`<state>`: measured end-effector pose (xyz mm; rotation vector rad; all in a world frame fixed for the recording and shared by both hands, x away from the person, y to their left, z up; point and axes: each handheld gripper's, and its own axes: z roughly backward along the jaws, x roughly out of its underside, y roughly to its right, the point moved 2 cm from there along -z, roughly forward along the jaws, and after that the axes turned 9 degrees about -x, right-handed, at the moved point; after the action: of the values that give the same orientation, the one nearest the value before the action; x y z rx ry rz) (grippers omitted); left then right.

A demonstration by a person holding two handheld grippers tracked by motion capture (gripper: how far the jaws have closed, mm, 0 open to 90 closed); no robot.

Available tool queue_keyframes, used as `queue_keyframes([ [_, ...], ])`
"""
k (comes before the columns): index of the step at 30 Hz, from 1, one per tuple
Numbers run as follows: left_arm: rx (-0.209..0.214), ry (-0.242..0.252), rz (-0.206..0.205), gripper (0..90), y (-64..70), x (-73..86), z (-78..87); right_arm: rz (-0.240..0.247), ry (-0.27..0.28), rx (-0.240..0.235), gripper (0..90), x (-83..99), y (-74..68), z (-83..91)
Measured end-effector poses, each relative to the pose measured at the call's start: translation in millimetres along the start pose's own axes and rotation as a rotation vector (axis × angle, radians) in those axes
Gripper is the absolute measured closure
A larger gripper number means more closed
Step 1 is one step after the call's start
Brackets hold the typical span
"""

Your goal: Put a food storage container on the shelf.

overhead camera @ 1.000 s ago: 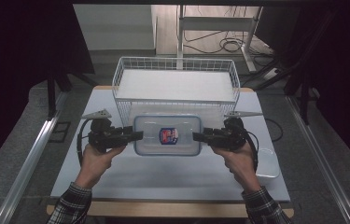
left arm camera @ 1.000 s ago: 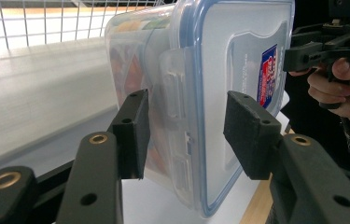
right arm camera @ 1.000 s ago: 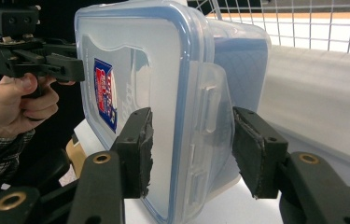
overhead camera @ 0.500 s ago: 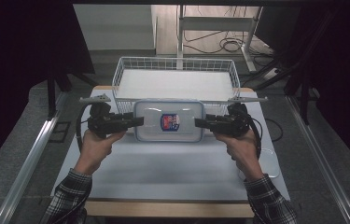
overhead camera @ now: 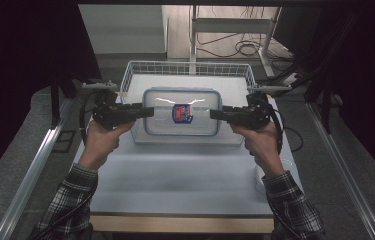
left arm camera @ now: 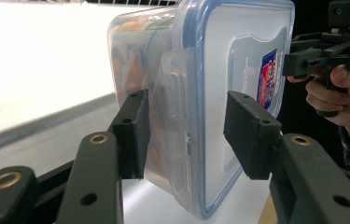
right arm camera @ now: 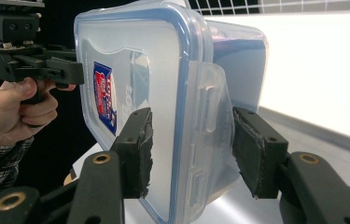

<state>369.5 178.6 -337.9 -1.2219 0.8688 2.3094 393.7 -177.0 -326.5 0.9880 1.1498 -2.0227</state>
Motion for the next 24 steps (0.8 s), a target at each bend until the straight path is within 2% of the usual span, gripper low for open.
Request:
queue_keyframes([
  [12,0.006,0.005,0.003,51.6,-6.5,-33.1,-5.6,0.008,0.033,0.010,49.3,-34.2,7.6,1.8],
  [20,0.007,0.001,0.001,51.6,-14.1,-51.2,-15.4,0.005,0.051,0.016,49.1,-50.4,19.0,1.0],
  [24,0.002,-0.003,0.008,51.5,-17.8,-57.3,-21.9,-0.016,0.059,0.024,48.8,-55.4,26.2,-0.9],
])
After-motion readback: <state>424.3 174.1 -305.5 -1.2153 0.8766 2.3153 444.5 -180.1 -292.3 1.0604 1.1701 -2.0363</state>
